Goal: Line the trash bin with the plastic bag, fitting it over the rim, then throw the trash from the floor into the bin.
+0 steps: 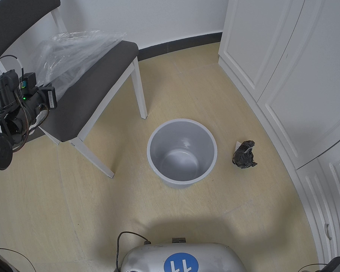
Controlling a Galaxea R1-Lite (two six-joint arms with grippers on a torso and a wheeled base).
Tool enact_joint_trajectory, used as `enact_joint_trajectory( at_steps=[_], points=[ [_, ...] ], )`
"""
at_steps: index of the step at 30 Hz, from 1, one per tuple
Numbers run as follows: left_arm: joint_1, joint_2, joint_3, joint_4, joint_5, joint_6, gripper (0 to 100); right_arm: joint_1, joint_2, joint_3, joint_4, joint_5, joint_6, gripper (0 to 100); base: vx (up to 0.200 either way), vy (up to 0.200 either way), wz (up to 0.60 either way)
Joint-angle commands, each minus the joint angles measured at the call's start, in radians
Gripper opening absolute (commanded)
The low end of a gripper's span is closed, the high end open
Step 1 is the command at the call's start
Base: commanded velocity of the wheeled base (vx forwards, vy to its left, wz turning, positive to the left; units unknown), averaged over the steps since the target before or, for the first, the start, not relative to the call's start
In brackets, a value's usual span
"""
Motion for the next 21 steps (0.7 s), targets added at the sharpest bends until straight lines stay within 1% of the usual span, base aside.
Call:
enact_joint_trajectory(
  at_steps=[1,2,4,5,6,8,9,11,16,21],
  points=[
    [-0.074,-0.024,-0.019,-0.001,0.006,-0.010,0,0.004,0.024,0.003,-0.008,-0.002,0.004,100,0.000,0.000,0.00],
    [-0.114,-0.024,-0.036,-0.001,0.008,-0.010,0,0.012,0.036,0.003,-0.008,-0.002,0.012,100,0.000,0.000,0.00],
    [-0.166,-0.022,-0.068,0.005,0.012,-0.010,0,0.026,0.052,0.005,-0.008,-0.002,0.033,100,0.000,0.000,0.00],
    [-0.169,-0.022,-0.071,0.007,0.012,-0.010,0,0.028,0.052,0.005,-0.008,-0.002,0.035,100,0.000,0.000,0.00],
    [-0.205,-0.024,-0.090,0.018,0.018,-0.010,0,0.046,0.067,0.005,-0.009,-0.003,0.048,100,0.000,0.000,0.00],
    [-0.237,-0.022,-0.103,0.019,0.026,-0.010,0,0.063,0.084,0.003,-0.013,-0.003,0.073,100,0.000,0.000,0.00],
    [-0.237,-0.022,-0.103,0.019,0.026,-0.010,0,0.063,0.084,0.003,-0.013,-0.003,0.073,100,0.000,0.000,0.00],
    [-0.274,-0.018,-0.122,0.018,0.032,-0.006,0,0.084,0.118,0.000,-0.022,-0.003,0.114,100,0.000,0.000,0.00],
    [-0.298,-0.021,-0.142,0.021,0.031,-0.001,0,0.126,0.182,0.006,-0.082,-0.014,0.160,100,0.000,0.000,0.00],
    [-0.318,-0.025,-0.151,0.021,0.023,0.001,0,0.195,0.250,0.003,-0.146,-0.086,0.223,100,0.000,0.000,0.00]
  ],
)
